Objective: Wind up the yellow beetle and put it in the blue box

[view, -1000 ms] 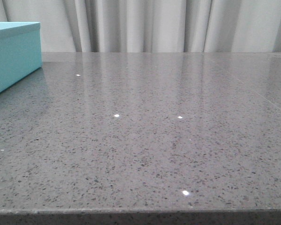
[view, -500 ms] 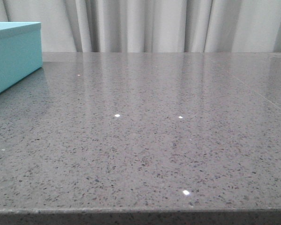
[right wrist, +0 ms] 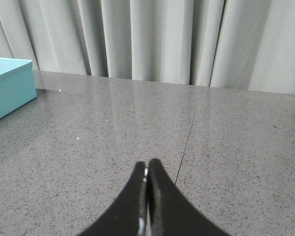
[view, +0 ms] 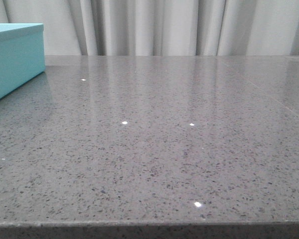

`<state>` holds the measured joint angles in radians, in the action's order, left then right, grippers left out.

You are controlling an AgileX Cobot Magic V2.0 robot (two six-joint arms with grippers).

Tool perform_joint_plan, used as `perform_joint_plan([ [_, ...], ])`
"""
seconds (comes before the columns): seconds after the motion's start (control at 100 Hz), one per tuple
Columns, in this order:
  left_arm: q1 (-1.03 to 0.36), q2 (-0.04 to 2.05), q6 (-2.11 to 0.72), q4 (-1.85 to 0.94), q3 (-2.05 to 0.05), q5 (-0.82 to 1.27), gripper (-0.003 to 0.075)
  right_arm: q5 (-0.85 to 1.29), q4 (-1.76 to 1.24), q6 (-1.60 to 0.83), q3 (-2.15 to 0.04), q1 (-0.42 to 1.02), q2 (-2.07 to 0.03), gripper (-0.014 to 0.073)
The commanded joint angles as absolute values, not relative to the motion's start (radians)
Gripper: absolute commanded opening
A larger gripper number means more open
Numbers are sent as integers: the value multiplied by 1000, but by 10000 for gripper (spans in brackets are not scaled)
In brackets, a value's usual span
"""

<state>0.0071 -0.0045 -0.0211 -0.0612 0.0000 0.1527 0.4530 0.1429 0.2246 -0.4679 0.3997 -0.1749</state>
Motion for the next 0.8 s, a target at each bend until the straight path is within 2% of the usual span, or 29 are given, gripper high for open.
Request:
perform_joint_plan([
  [0.0,1,-38,-17,-70,22,76,-19,345,174,216,-475,396,-183,-67],
  [0.1,1,-38,-17,-70,22,76,-19,238,207,216,-421,341,-183,-67],
  [0.32,1,-38,-17,-70,22,76,-19,-75,145,215,-242,107,-178,-67],
  [0.51,1,-38,-17,-70,22,76,-19,-63,42,91,-150,9,-98,-67],
  [0.79,1,-38,-17,-70,22,76,-19,-97,43,150,16,-3,20,-67],
])
